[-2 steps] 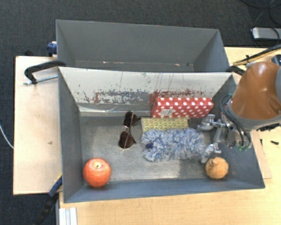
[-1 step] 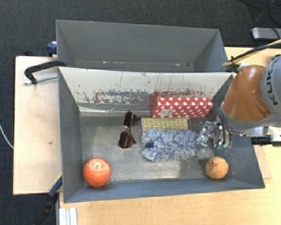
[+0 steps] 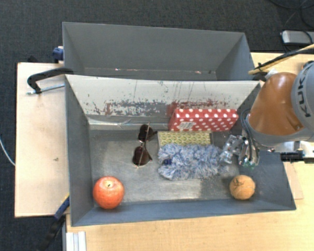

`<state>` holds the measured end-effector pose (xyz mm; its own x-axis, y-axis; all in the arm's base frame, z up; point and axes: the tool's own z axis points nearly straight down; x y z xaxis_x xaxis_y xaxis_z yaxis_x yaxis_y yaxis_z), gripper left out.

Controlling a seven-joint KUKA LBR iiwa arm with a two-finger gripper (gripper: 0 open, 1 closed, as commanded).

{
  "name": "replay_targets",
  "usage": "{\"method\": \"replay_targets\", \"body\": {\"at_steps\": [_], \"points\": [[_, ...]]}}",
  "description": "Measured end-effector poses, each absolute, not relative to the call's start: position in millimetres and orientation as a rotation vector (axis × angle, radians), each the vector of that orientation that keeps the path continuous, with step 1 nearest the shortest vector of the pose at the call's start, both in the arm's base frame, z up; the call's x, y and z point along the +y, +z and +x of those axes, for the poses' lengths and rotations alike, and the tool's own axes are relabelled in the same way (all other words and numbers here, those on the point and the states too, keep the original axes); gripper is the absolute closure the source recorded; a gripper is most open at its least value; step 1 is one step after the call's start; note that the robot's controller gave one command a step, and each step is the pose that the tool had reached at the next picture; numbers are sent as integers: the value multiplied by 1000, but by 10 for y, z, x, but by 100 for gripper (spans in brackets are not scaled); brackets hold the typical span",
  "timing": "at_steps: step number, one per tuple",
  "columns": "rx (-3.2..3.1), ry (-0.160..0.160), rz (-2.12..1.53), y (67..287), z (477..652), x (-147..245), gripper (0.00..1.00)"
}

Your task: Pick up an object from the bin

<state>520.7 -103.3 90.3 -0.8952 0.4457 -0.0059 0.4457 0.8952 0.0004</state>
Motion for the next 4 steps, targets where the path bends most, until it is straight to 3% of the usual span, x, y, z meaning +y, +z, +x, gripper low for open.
{"method": "replay_targets", "body": {"at_steps": [1, 2, 3, 4], "points": [[3061, 1, 724, 1258, 5183, -1046, 100], [3049, 1, 738, 1767, 5245, -1089, 100], [3046, 1, 725, 1881, 5261, -1104, 100], [3052, 1, 712, 1332, 5271, -1090, 100]]}}
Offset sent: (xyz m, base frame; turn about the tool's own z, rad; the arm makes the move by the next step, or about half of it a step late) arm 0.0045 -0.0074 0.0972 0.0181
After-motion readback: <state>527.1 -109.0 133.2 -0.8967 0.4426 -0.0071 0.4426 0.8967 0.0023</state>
